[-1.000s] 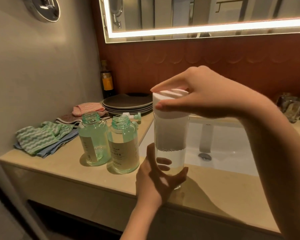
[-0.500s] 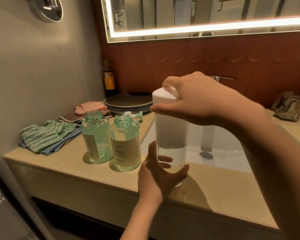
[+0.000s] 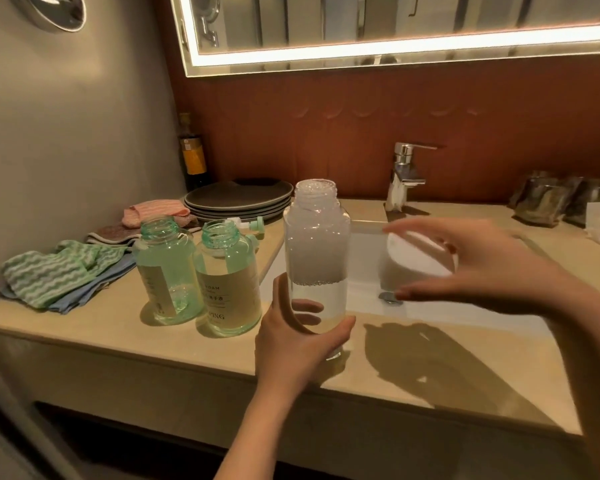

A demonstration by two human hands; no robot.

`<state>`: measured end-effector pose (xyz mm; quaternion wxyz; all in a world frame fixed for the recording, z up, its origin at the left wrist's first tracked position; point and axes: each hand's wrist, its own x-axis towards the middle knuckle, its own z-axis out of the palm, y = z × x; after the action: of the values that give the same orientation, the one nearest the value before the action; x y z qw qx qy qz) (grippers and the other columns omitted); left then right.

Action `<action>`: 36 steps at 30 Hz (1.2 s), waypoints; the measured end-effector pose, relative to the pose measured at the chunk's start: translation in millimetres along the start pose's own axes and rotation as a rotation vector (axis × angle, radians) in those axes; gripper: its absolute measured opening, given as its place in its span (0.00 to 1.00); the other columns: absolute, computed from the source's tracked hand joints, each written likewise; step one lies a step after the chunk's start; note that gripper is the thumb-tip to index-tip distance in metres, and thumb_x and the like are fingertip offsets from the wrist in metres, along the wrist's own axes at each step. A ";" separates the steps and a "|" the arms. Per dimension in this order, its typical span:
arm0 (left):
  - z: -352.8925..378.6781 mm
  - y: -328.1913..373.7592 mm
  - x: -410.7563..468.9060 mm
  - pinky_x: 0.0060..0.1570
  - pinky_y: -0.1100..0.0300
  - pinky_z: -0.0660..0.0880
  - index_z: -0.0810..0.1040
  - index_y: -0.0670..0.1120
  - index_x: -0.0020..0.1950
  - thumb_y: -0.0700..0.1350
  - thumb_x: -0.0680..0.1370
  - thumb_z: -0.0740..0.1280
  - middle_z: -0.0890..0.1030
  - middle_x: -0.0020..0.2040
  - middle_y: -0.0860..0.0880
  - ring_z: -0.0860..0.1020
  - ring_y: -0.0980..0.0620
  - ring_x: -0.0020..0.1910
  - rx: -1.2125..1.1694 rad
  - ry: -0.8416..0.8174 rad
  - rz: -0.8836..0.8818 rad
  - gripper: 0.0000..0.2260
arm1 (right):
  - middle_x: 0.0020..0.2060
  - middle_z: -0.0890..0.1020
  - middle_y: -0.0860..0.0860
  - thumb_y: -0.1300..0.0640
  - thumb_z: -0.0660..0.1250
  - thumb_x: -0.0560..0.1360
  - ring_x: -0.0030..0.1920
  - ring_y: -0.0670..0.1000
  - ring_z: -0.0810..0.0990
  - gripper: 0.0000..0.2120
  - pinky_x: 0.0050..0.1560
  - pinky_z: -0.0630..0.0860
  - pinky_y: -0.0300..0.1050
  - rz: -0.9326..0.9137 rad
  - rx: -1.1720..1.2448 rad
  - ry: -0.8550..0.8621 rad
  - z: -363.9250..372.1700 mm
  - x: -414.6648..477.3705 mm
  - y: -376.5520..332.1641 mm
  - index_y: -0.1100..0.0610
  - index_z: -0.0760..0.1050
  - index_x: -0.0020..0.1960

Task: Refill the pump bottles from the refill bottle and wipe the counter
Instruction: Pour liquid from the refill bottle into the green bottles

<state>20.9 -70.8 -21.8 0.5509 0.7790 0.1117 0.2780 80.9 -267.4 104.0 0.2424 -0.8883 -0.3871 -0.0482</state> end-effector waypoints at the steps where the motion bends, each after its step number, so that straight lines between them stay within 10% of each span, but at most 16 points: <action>1: -0.5 0.5 0.1 0.43 0.52 0.81 0.68 0.59 0.51 0.61 0.55 0.78 0.81 0.42 0.57 0.80 0.63 0.40 -0.013 -0.001 0.003 0.30 | 0.56 0.69 0.30 0.32 0.67 0.57 0.55 0.33 0.69 0.35 0.49 0.65 0.29 0.024 -0.014 -0.060 10.3 -6.5 8.9 0.33 0.63 0.62; 17: -3.6 5.0 -2.9 0.44 0.50 0.81 0.67 0.53 0.61 0.74 0.48 0.71 0.80 0.46 0.56 0.81 0.58 0.43 -0.007 -0.013 0.030 0.46 | 0.70 0.65 0.39 0.27 0.64 0.61 0.66 0.42 0.64 0.42 0.66 0.66 0.42 0.029 -0.116 -0.248 85.0 -17.0 9.4 0.35 0.54 0.71; 24: -3.7 8.7 -7.2 0.43 0.62 0.76 0.61 0.59 0.60 0.73 0.61 0.63 0.72 0.45 0.65 0.75 0.72 0.39 0.102 -0.002 0.096 0.33 | 0.70 0.65 0.40 0.25 0.65 0.58 0.61 0.39 0.67 0.47 0.61 0.68 0.43 0.039 0.363 0.131 74.4 0.4 -23.5 0.30 0.45 0.70; 29: -4.4 4.7 -4.6 0.51 0.61 0.73 0.62 0.54 0.68 0.55 0.69 0.69 0.73 0.50 0.62 0.70 0.75 0.37 0.164 0.001 0.076 0.30 | 0.56 0.64 0.31 0.43 0.75 0.63 0.57 0.39 0.67 0.48 0.49 0.67 0.24 0.004 0.454 0.240 95.4 17.1 -49.3 0.34 0.44 0.70; 36: -5.5 0.8 -6.8 0.50 0.54 0.77 0.61 0.59 0.67 0.57 0.66 0.69 0.76 0.56 0.61 0.77 0.65 0.45 0.162 0.002 0.163 0.32 | 0.50 0.64 0.32 0.45 0.79 0.59 0.53 0.42 0.72 0.52 0.50 0.77 0.35 0.013 0.390 0.400 109.4 33.2 -55.5 0.42 0.49 0.72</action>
<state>12.1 -70.0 -21.8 0.4616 0.8272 0.0708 0.3125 53.3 -161.7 38.8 0.4807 -0.8001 -0.3280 -0.1456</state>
